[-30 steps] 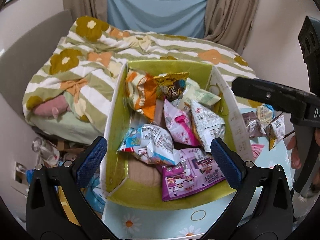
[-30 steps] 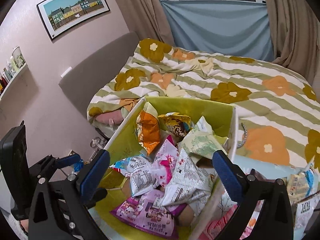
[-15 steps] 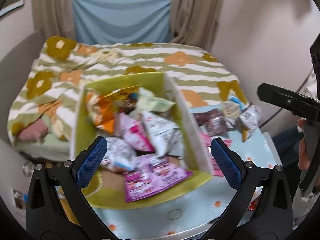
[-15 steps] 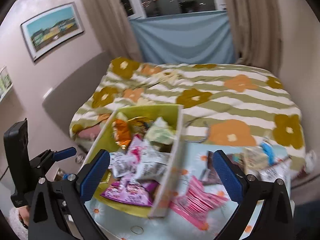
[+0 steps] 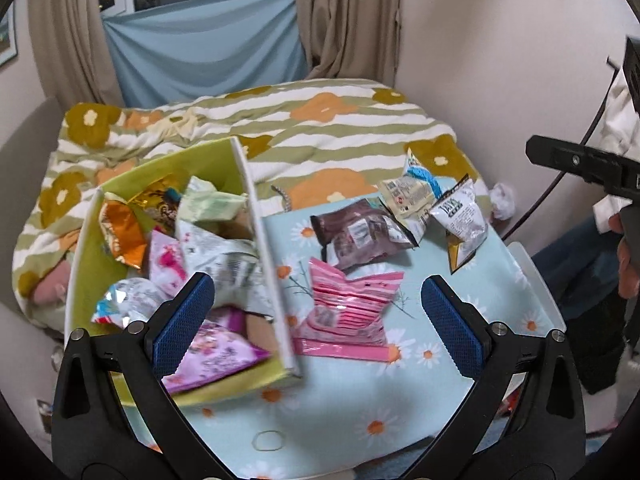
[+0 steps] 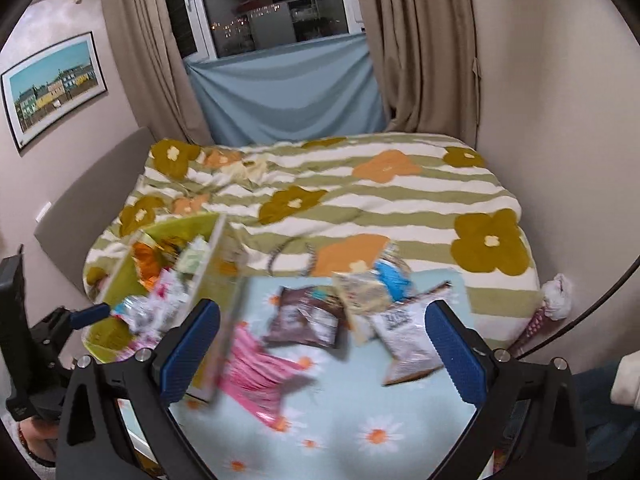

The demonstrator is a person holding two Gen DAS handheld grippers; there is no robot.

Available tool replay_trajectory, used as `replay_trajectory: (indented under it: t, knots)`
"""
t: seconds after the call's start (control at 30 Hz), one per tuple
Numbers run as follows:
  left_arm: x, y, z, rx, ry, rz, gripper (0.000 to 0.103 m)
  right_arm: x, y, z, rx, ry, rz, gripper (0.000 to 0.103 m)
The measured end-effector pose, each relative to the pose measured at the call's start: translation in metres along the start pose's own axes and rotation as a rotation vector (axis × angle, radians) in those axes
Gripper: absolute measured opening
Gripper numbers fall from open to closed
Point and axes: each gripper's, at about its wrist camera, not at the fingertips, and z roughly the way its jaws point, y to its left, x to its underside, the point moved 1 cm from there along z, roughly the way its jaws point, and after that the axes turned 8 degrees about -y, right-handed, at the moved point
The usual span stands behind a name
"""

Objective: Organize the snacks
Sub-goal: 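Move both tools back over the remaining snacks, then grasp a pink striped bag with the left tool while the right grasps a white printed chip bag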

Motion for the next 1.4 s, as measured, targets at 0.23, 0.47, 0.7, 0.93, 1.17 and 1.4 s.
replay_trajectory:
  t: [0.23,0.47,0.7,0.93,1.17,1.4]
  knots:
    - [0.026,-0.054,0.044,-0.135,0.050,0.018,0.103,0.022,-0.065,0.031,-0.065,0.078,-0.011,0.102]
    - [0.061,-0.075,0.104,-0.317,0.129,0.091,0.103,0.058,-0.109,0.074,-0.142,0.141,0.004,0.102]
    - [0.080,-0.076,0.150,-0.406,0.210,0.120,0.103,0.083,-0.126,0.110,-0.162,0.186,-0.011,0.102]
    - [0.084,-0.074,0.174,-0.434,0.252,0.162,0.103,0.091,-0.131,0.130,-0.173,0.201,-0.013,0.102]
    - [0.085,-0.059,0.189,-0.398,0.316,0.086,0.082,0.095,-0.124,0.145,-0.181,0.225,-0.047,0.102]
    - [0.086,-0.057,0.186,-0.335,0.318,0.041,0.074,0.094,-0.122,0.153,-0.149,0.227,-0.094,0.102]
